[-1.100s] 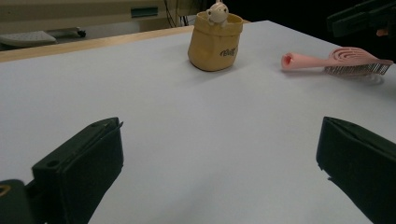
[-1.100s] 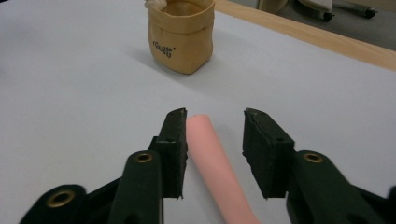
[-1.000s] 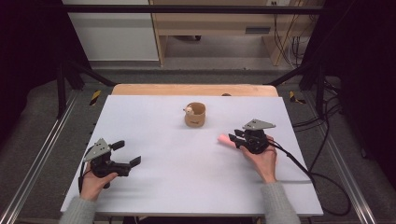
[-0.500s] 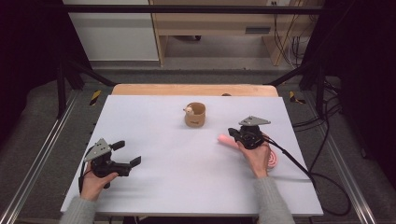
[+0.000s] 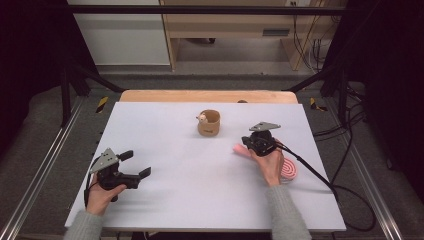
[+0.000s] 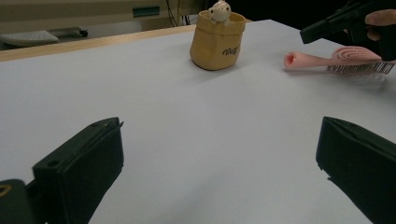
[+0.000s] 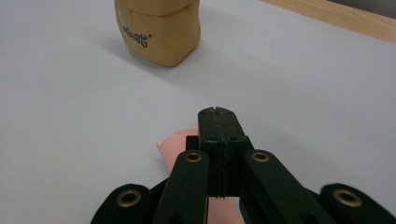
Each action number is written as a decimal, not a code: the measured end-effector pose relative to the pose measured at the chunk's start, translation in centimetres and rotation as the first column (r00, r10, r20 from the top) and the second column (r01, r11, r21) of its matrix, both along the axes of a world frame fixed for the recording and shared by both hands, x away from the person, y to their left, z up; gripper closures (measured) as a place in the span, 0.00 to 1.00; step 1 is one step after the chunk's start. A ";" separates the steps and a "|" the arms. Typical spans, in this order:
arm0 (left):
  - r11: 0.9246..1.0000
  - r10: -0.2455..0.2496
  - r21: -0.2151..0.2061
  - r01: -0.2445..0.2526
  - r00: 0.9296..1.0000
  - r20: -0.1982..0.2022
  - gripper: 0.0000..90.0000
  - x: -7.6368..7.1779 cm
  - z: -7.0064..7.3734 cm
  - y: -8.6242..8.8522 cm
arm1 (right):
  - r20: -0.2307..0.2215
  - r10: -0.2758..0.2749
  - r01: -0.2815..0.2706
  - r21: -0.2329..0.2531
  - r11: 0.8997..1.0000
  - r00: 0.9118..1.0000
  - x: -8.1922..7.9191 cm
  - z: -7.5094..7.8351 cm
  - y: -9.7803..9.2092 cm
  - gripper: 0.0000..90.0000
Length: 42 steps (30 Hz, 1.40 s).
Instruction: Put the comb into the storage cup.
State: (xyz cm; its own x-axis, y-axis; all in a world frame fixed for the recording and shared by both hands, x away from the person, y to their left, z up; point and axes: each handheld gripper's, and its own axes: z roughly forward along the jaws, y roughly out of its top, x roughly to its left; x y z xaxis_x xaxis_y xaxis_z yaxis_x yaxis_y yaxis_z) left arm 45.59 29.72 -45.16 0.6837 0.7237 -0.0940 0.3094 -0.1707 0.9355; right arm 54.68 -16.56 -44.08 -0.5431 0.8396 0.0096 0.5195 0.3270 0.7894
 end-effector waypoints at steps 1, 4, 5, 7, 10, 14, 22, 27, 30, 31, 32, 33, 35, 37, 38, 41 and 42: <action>1.000 -0.001 0.000 0.001 1.000 0.000 0.01 0.0 0.0 0.0 | -0.006 -0.004 0.004 -0.007 1.000 1.000 0.1 -0.1 0.0 1.00; 1.000 -0.001 0.001 0.001 1.000 0.000 0.01 0.0 0.0 -0.1 | -0.026 -0.014 0.013 -0.019 1.000 1.000 0.2 -0.3 0.1 1.00; 1.000 -0.001 0.001 0.001 1.000 0.000 0.01 0.0 0.0 -0.1 | -0.026 -0.013 0.012 -0.019 1.000 1.000 0.3 -0.4 0.1 1.00; 1.000 -0.001 0.002 0.001 1.000 0.000 0.01 0.0 0.0 -0.1 | -0.036 -0.014 0.013 -0.023 1.000 0.999 0.3 -0.5 0.1 1.00; 1.000 -0.002 0.003 0.002 1.000 0.000 0.01 0.0 0.0 -0.1 | -0.055 -0.022 0.020 -0.033 0.999 0.998 0.4 -0.6 0.2 1.00; 1.000 -0.001 0.003 0.001 1.000 0.000 0.01 0.0 0.0 -0.1 | -0.070 -0.025 0.022 -0.039 0.999 0.997 0.5 -0.9 0.3 1.00; 1.000 -0.002 0.005 0.002 1.000 0.000 0.01 0.0 0.0 -0.1 | -0.091 -0.008 0.005 -0.040 0.999 0.996 0.4 -1.1 0.4 1.00; 1.000 -0.001 0.006 0.001 1.000 0.001 0.01 0.0 0.0 -0.1 | -0.108 0.010 -0.015 -0.041 0.999 0.994 0.0 -1.1 0.5 1.00; 1.000 0.001 0.005 -0.001 1.000 0.001 0.01 0.0 0.0 -0.1 | -0.122 0.027 -0.032 -0.042 0.999 0.992 -0.2 -1.2 0.6 1.00; 1.000 0.001 0.006 -0.001 1.000 0.000 0.01 0.0 0.0 -0.1 | -0.125 0.032 -0.038 -0.043 0.998 0.992 -0.3 -1.2 0.6 1.00; 1.000 0.001 0.006 -0.001 1.000 0.000 0.01 0.0 0.0 -0.1 | -0.129 0.036 -0.042 -0.042 0.998 0.991 -0.3 -1.2 0.7 1.00; 1.000 0.001 0.007 -0.001 1.000 0.000 0.01 0.0 0.0 -0.1 | -0.133 0.040 -0.046 -0.041 0.998 0.990 -0.4 -1.2 0.7 1.00; 1.000 0.002 0.007 -0.002 1.000 0.000 0.01 0.0 0.0 -0.1 | -0.143 0.049 -0.056 -0.044 0.997 0.988 -0.6 -1.3 0.7 1.00; 1.000 0.002 0.007 -0.002 1.000 0.000 0.01 0.0 0.0 -0.1 | -0.153 0.053 -0.061 -0.044 0.997 0.987 -0.7 -1.3 0.8 1.00; 1.000 0.002 0.006 -0.002 1.000 0.000 0.01 0.0 0.0 -0.1 | -0.156 0.056 -0.064 -0.046 0.997 0.986 -0.8 -1.3 0.8 1.00; 1.000 0.003 0.008 -0.003 1.000 0.000 0.01 0.0 -0.1 -0.2 | -0.165 0.070 -0.078 -0.044 0.996 0.984 -1.1 -1.4 0.9 1.00; 1.000 0.002 0.009 -0.002 1.000 0.000 0.01 0.0 -0.1 -0.2 | -0.169 0.082 -0.091 -0.047 0.995 0.982 -1.3 -1.4 0.9 1.00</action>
